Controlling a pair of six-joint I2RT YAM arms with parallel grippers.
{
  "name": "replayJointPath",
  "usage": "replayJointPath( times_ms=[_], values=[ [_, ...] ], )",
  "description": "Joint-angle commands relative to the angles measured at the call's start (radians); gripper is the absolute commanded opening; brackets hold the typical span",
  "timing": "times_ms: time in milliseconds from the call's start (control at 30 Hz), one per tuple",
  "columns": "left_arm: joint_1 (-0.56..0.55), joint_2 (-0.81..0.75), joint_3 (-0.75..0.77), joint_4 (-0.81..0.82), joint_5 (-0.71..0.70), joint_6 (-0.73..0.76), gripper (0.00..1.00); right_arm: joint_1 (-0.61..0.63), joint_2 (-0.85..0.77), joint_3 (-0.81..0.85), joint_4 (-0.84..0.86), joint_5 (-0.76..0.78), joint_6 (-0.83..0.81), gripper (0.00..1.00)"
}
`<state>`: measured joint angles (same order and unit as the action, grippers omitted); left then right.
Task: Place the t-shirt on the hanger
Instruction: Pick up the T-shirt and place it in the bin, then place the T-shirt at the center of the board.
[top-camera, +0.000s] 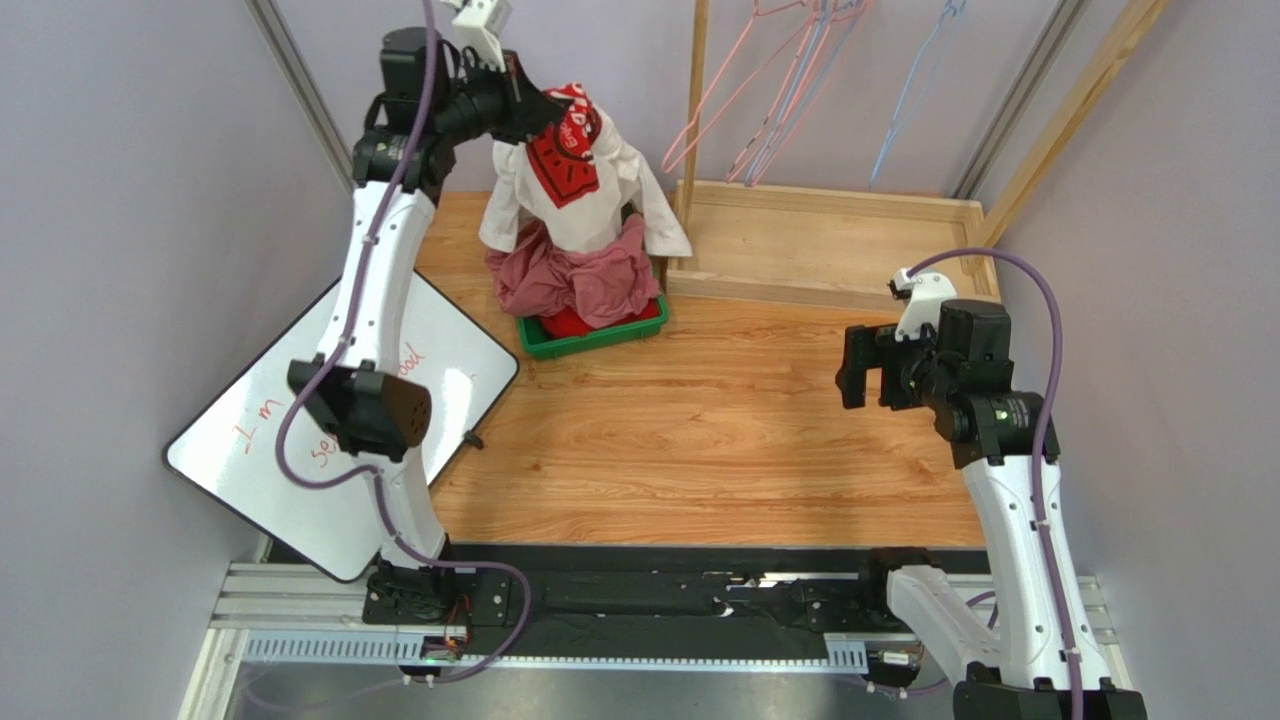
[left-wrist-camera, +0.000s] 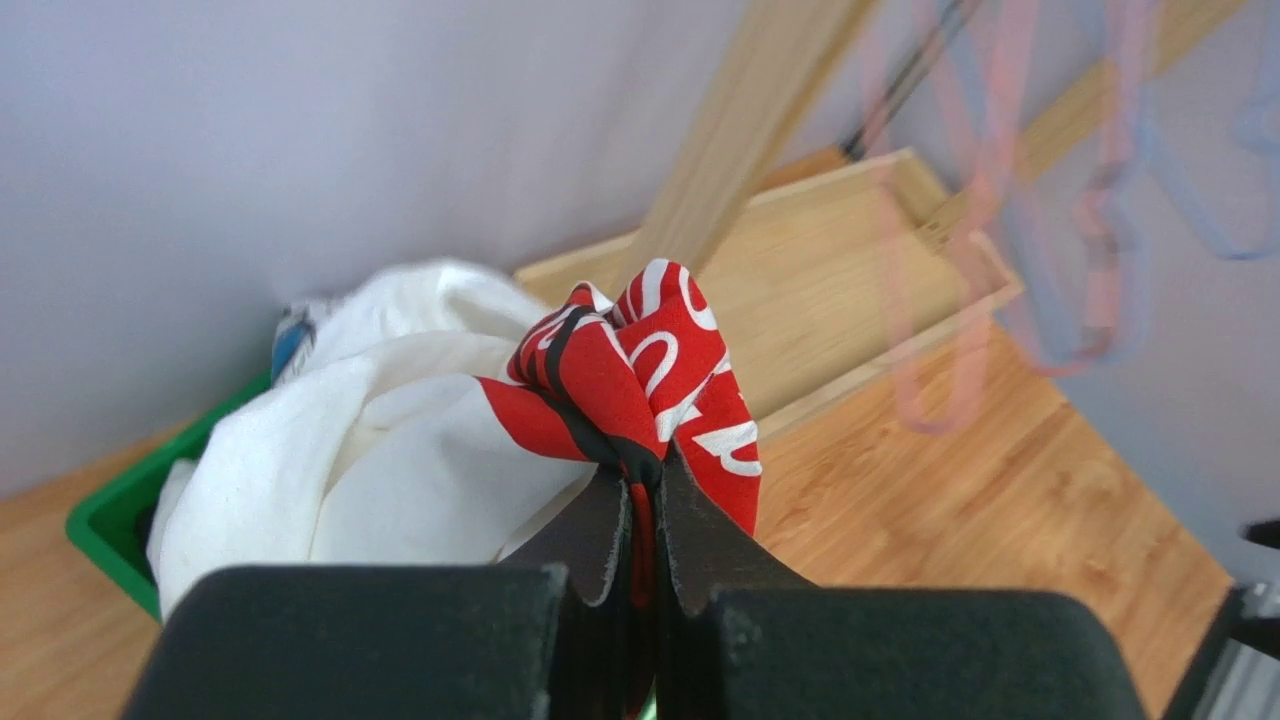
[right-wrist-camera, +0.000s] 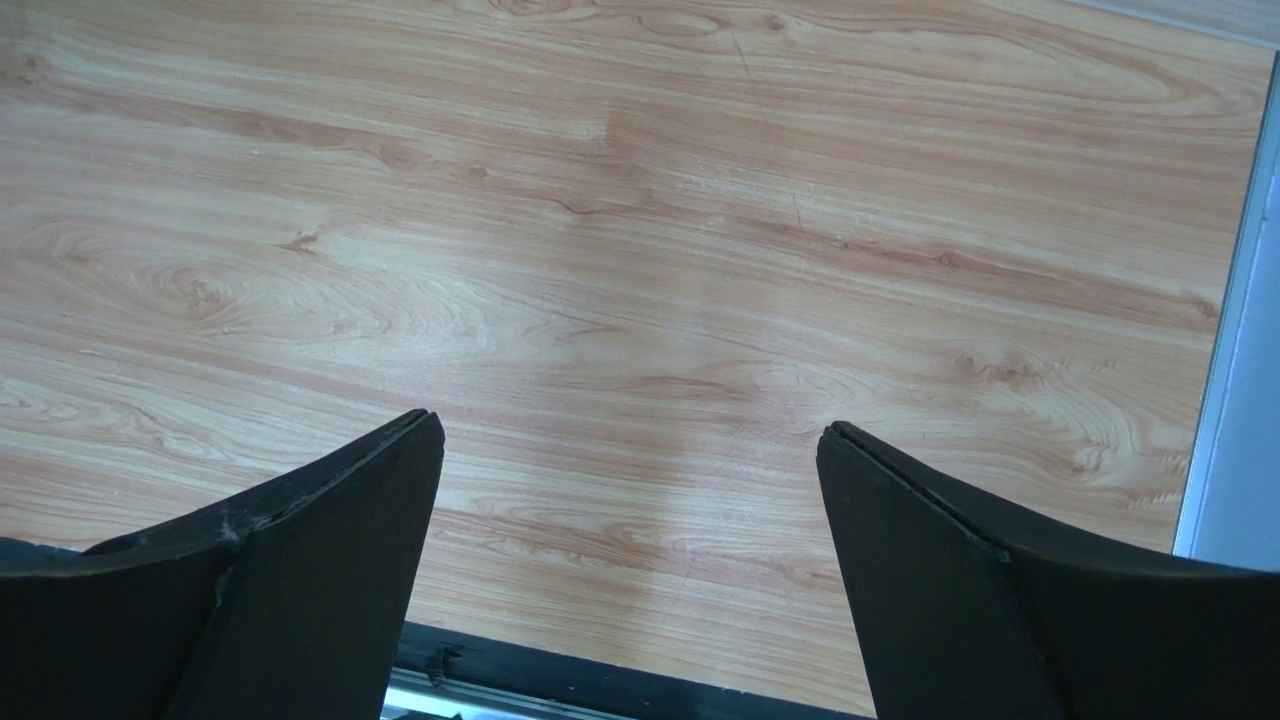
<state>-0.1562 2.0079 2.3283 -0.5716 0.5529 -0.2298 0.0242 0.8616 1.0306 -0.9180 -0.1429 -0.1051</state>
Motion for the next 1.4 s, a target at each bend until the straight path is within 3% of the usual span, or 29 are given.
replayJointPath(
  times_ms=[0,267,467,633,767,867,967,1067,1167,1200,1267,1300,1367],
  values=[
    [-0.04,-0.246,-0.001,0.127,0.119,-0.042,0.0,-0.004,0.013,0.082,0.031,-0.052,0.041,1.0],
    [-0.055,-0.369,-0.018,0.095,0.12,-0.032,0.0,-0.004,0.004,0.083,0.028,-0.075,0.074,1.0],
    [-0.109,-0.428,-0.016,0.034,0.252,0.01,0.0,-0.007,-0.016,0.063,0.019,-0.084,0.081,1.0],
    [-0.215,-0.521,-0.234,-0.056,0.338,0.091,0.0,-0.012,-0.016,0.068,-0.001,-0.087,0.07,1.0],
    [-0.452,-0.604,-0.398,-0.125,0.279,0.253,0.0,-0.015,-0.015,0.075,-0.013,-0.073,0.058,0.99],
    [-0.575,-0.632,-0.507,-0.082,0.199,0.285,0.0,-0.015,-0.009,0.086,-0.027,-0.055,0.045,0.99],
    [-0.586,-0.635,-0.589,0.039,0.154,0.239,0.0,-0.066,0.008,0.103,-0.05,-0.069,0.03,0.99],
    [-0.574,-0.678,-0.687,0.039,0.107,0.319,0.0,-0.098,0.028,0.112,-0.077,-0.112,0.007,1.0],
    [-0.458,-0.719,-0.903,0.033,0.108,0.342,0.01,-0.118,0.059,0.114,-0.128,-0.168,-0.057,1.0],
    [-0.424,-0.707,-0.978,0.009,0.099,0.384,0.19,-0.121,0.069,0.111,-0.159,-0.21,-0.077,1.0],
    [-0.331,-0.64,-1.015,-0.084,0.108,0.453,0.38,-0.121,0.097,0.112,-0.192,-0.263,-0.16,1.0],
    [-0.301,-0.618,-1.014,-0.123,0.116,0.478,0.42,-0.119,0.106,0.112,-0.224,-0.309,-0.191,1.0],
    [-0.226,-0.603,-1.026,-0.183,0.195,0.507,0.71,-0.119,0.137,0.112,-0.263,-0.343,-0.307,1.0]
  ],
)
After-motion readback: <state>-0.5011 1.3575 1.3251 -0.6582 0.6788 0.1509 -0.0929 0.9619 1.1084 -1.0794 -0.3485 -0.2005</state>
